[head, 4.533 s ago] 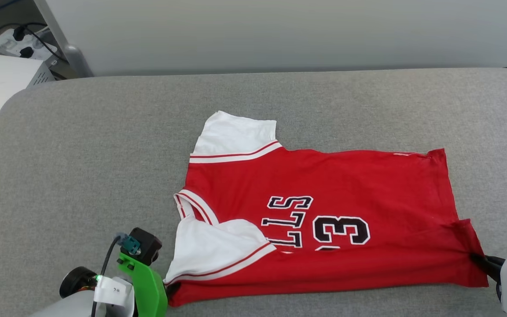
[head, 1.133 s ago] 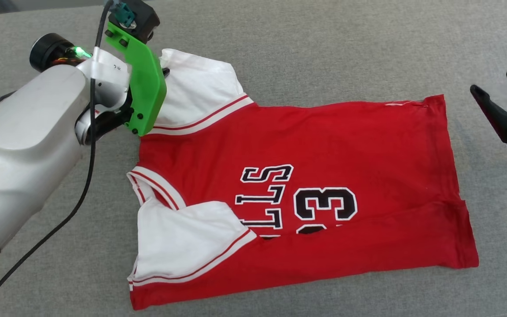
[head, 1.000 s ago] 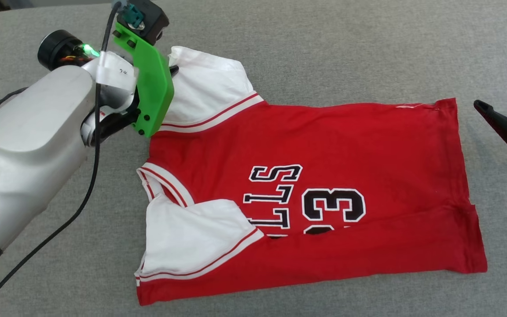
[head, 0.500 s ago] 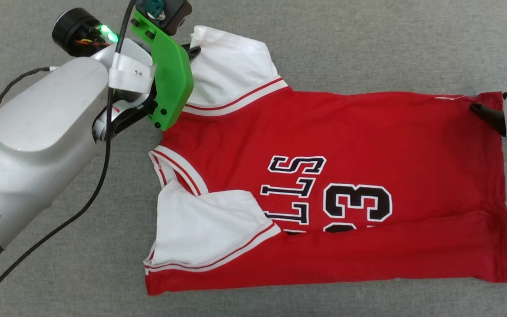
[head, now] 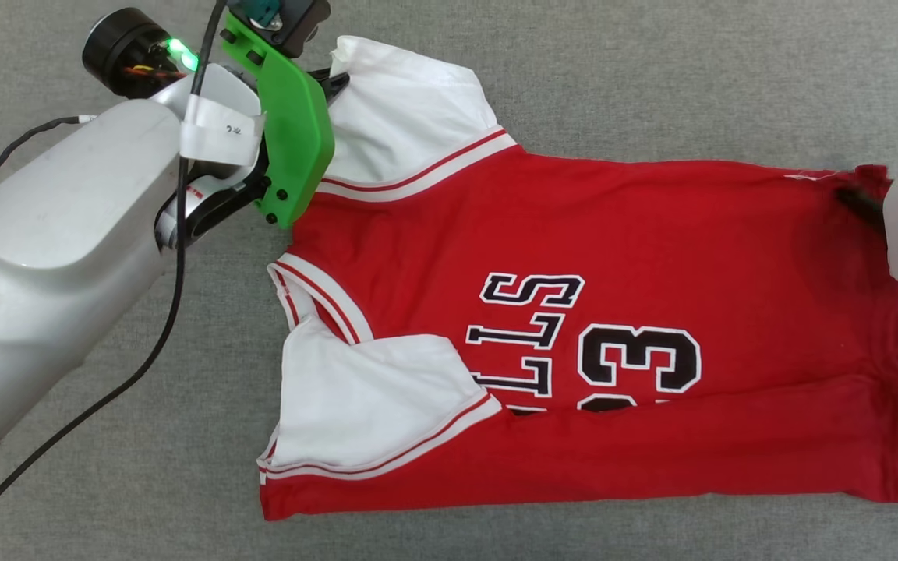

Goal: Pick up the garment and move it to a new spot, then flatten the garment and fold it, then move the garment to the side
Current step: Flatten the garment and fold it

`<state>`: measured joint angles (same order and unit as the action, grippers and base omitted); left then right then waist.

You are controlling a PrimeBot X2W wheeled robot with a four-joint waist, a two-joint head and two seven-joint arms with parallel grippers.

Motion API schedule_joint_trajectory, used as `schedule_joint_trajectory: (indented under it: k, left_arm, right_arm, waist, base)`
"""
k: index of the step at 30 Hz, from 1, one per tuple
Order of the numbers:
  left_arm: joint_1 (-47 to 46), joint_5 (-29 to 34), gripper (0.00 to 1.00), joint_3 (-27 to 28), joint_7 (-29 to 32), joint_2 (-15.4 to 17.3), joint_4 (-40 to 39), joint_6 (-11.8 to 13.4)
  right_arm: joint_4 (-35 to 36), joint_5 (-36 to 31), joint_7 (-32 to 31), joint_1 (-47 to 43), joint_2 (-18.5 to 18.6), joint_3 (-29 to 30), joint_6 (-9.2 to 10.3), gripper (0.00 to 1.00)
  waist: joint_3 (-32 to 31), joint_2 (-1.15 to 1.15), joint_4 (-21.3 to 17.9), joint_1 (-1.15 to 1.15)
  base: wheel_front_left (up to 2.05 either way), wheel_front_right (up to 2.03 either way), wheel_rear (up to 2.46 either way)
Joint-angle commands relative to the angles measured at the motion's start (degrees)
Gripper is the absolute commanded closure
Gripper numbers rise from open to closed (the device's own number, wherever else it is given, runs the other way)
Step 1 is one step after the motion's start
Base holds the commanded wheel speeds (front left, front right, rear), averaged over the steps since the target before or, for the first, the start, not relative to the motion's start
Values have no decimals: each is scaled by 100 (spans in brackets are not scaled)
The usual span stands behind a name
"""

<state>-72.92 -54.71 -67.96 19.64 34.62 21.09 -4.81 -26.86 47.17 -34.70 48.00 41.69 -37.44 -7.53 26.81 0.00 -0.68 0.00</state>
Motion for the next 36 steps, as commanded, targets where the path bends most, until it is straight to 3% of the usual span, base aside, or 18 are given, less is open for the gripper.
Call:
schedule_joint_trajectory:
  k: [1,9,16,30,36]
  left_arm:
    - [94,6,100,16,-64,60,19,27]
    - [582,-72,100,-52,-283,235,-118,120]
    - [1198,-100,100,-143,-522,493,-556,355]
    - [2855,-325,100,-360,-924,989,-1376,875]
    - [3502,-369,100,-436,-986,1007,-1562,1034]
  right_arm:
    - [-102,5,174,-75,-28,-88,4,100]
    - [-104,78,1243,-289,6,-278,4,100]
    - [-85,82,1946,-706,91,-372,4,100]
    - [273,149,2839,-2050,265,-214,4,100]
    - [474,110,3001,-2682,277,44,4,100]
  waist:
    - [-110,0,-36,0]
    - [-634,0,-56,0]
    - [-1042,0,-33,0]
    - [-1682,0,-23,0]
    - [-1810,0,-40,0]
  base:
    - [0,0,0]
    - [0,0,0]
    - [0,0,0]
    - [0,0,0]
    - [0,0,0]
